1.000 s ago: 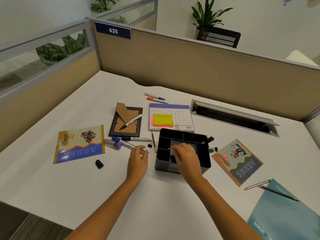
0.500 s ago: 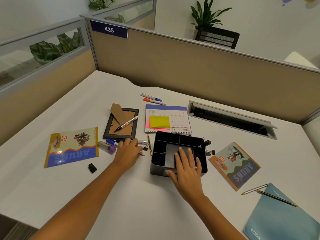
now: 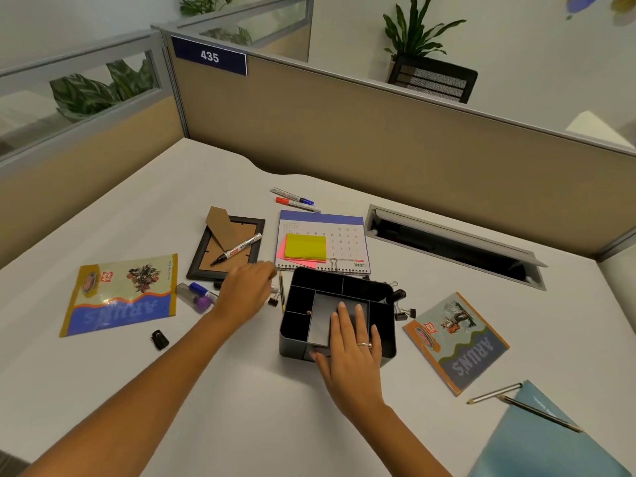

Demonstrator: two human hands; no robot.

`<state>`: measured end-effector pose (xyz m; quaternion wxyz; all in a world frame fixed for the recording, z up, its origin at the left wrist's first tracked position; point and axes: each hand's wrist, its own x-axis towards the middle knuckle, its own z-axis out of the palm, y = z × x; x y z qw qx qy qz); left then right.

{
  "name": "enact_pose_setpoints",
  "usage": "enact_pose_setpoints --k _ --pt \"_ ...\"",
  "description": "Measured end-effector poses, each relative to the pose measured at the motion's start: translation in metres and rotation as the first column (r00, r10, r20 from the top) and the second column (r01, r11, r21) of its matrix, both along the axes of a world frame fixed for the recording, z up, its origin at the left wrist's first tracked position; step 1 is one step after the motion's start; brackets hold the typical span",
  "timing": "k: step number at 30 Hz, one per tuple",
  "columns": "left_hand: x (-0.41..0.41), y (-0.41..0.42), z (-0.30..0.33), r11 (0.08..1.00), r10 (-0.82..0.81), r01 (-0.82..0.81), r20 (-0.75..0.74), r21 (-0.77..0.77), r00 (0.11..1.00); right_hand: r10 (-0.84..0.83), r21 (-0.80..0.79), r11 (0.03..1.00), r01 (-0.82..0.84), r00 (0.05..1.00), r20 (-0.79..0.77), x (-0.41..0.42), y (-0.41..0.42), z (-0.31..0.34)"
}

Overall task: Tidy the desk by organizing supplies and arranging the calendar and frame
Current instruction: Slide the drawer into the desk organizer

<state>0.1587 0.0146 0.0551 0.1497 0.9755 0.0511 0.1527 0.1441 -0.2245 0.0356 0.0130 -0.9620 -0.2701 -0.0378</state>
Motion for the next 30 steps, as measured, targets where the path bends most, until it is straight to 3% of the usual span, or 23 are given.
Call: enact_pose_setpoints --k 3,8,11,15,23,27,30 --pt "-0.003 -0.008 0.025 0.937 0.148 -0.066 0.221 -0.342 0.964 0.013 0.009 1.0 -0.013 1.0 0.014 0.0 -0.001 0.0" --pt "-0.027 -0.039 0.063 0.842 0.296 -0.011 0.444 -0.54 0.846 0.041 0.032 0.999 -0.043 0.998 0.049 0.001 -0.003 -0.003" --pt "-0.039 -0.055 0.054 0.893 0.161 0.064 0.449 -0.445 0.879 0.06 0.036 0.997 -0.062 0.996 0.065 0.001 -0.004 -0.004" --pt "-0.044 -0.062 0.021 0.949 0.003 0.105 0.343 -0.296 0.939 0.079 0.051 0.995 -0.083 0.993 0.088 0.002 -0.005 -0.006" --pt "-0.043 -0.068 -0.007 0.997 0.002 0.017 0.254 -0.072 0.967 0.103 0.06 0.992 -0.11 0.989 0.104 0.001 -0.008 -0.005" --pt "-0.042 -0.07 -0.004 0.999 0.045 -0.039 0.26 -0.03 0.964 0.106 0.062 0.992 -0.113 0.989 0.103 0.001 -0.008 -0.005" --pt "-0.043 -0.068 -0.007 0.999 0.042 -0.035 0.185 -0.037 0.982 0.106 0.053 0.992 -0.111 0.99 0.096 0.001 -0.008 -0.005"
